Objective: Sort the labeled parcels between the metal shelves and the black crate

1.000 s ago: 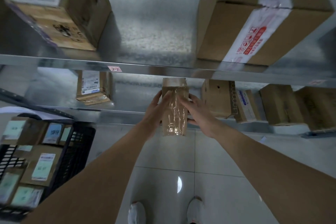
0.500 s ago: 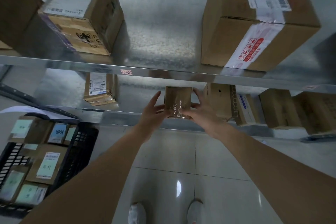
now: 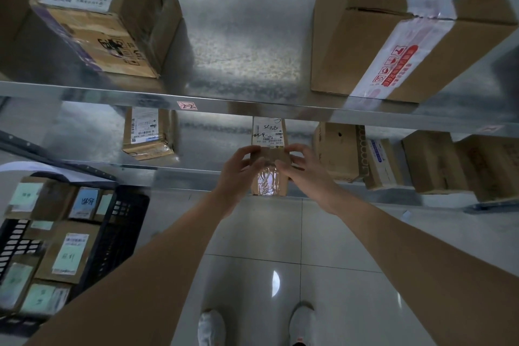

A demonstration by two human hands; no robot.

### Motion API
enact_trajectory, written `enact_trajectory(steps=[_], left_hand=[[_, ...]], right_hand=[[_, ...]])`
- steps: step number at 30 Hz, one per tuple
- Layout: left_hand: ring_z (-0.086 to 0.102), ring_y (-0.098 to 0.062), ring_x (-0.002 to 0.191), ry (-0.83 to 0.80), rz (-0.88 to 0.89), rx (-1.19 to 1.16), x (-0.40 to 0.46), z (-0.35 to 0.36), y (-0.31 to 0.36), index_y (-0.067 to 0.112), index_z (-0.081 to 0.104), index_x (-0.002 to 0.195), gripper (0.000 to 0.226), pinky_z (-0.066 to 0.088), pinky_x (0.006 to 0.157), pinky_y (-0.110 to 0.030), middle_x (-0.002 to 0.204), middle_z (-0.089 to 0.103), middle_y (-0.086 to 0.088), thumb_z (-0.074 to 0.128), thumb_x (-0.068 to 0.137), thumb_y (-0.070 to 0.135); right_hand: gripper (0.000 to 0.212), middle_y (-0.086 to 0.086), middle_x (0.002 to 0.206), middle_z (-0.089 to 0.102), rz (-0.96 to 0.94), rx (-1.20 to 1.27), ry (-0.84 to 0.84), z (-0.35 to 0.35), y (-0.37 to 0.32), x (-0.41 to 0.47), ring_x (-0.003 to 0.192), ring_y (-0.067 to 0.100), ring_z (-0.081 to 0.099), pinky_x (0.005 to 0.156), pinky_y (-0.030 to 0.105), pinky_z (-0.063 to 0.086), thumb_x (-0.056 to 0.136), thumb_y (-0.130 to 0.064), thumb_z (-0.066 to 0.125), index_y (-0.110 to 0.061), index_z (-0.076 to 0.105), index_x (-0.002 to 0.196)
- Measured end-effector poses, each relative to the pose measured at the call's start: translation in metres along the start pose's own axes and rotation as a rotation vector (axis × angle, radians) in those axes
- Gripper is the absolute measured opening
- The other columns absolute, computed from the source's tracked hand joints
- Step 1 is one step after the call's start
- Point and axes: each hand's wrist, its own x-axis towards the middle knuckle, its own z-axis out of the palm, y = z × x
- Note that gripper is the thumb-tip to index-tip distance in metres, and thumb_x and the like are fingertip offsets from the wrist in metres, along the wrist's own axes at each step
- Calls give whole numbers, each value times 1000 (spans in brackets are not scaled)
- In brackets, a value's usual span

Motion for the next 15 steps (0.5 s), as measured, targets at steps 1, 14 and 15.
enact_trajectory(steps=[1, 14, 15], left_hand=[[69, -14, 100, 2, 22, 13, 2, 1, -3, 19, 56, 133, 41, 54, 78, -19, 118, 69, -6, 68, 93, 16], [62, -15, 112, 34, 64, 173, 75, 6, -39, 28, 45, 146, 70, 55, 88, -29, 125, 61, 1, 73, 86, 4], [62, -16, 113, 43, 69, 189, 82, 7, -41, 28, 44, 147, 71, 55, 91, -31, 126, 61, 0, 73, 86, 4]], right_hand=[[43, -2, 136, 64, 0, 2, -2, -1, 1, 2, 120, 16, 63, 106, 36, 51, 92, -31, 76, -34, 51, 126], [84, -6, 149, 54, 4, -115, -16, 3, 39, 66, 135, 16, 53, 114, 46, 46, 92, -15, 76, -37, 31, 158], [83, -6, 148, 55, 2, -133, -3, 4, 41, 72, 133, 15, 54, 113, 45, 47, 93, -16, 75, -39, 30, 159]])
